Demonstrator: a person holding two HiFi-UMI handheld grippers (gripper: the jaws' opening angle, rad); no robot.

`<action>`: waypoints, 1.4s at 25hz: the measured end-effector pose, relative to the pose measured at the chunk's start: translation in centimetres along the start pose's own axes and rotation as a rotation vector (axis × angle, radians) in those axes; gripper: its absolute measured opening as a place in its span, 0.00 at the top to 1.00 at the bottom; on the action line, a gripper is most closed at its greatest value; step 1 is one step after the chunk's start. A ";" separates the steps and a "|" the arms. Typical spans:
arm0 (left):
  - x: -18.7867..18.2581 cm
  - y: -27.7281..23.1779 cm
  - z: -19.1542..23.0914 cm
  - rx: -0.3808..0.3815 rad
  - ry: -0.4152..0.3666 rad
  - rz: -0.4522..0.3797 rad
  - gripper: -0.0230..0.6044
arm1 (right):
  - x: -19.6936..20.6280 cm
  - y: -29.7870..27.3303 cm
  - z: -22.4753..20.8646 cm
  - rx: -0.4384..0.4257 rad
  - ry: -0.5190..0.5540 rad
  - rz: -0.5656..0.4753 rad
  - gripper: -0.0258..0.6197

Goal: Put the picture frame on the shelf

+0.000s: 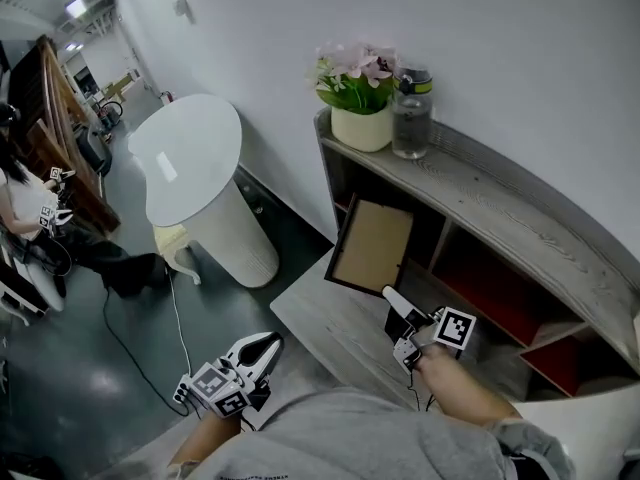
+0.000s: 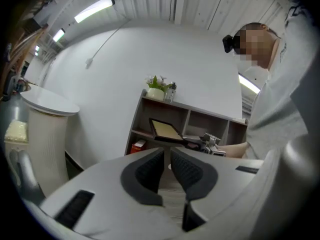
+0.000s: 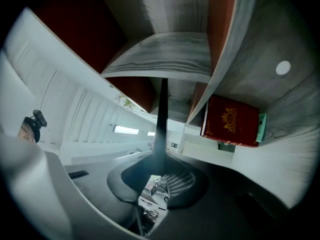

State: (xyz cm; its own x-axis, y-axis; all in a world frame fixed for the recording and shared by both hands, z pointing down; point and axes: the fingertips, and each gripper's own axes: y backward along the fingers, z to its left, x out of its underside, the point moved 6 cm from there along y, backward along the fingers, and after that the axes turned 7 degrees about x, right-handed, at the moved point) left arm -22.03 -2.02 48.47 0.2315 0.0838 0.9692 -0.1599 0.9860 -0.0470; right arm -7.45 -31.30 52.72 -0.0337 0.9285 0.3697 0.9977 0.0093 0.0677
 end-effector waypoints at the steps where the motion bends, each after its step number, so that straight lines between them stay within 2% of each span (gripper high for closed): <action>1: 0.0 -0.8 0.6 0.015 0.002 0.007 0.89 | -0.3 -0.1 -0.4 0.003 -0.008 -0.008 0.85; 7: -0.3 -5.6 5.0 0.141 0.020 0.023 0.89 | -1.0 -1.7 -1.7 0.045 -0.048 -0.054 0.85; 12: -0.6 -9.5 9.6 0.316 0.030 0.045 0.89 | -1.2 -3.6 -2.4 0.112 -0.074 -0.147 0.85; 18: -2.4 -13.3 15.3 0.533 0.033 0.065 0.89 | -0.5 -5.3 -4.1 0.214 -0.174 -0.298 0.84; 22: -3.1 -15.0 17.5 0.644 0.050 0.069 0.89 | -0.9 -6.2 -3.8 0.269 -0.196 -0.381 0.84; 27: -3.7 -15.9 19.2 0.706 0.069 0.060 0.89 | -1.2 -7.7 -3.3 0.326 -0.218 -0.341 0.85; 31: -4.2 -17.0 20.2 0.744 0.082 0.053 0.89 | -1.8 -7.9 -2.9 0.360 -0.264 -0.253 0.85; 35: -4.4 -17.9 20.5 0.778 0.091 0.038 0.89 | -2.2 -7.8 -2.3 0.342 -0.289 -0.204 0.85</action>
State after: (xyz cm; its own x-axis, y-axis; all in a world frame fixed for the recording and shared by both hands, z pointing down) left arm -39.85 -23.00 49.96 0.2853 0.1599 0.9450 -0.7876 0.6010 0.1361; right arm -15.29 -34.29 53.53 -0.2606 0.9597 0.1049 0.9365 0.2777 -0.2143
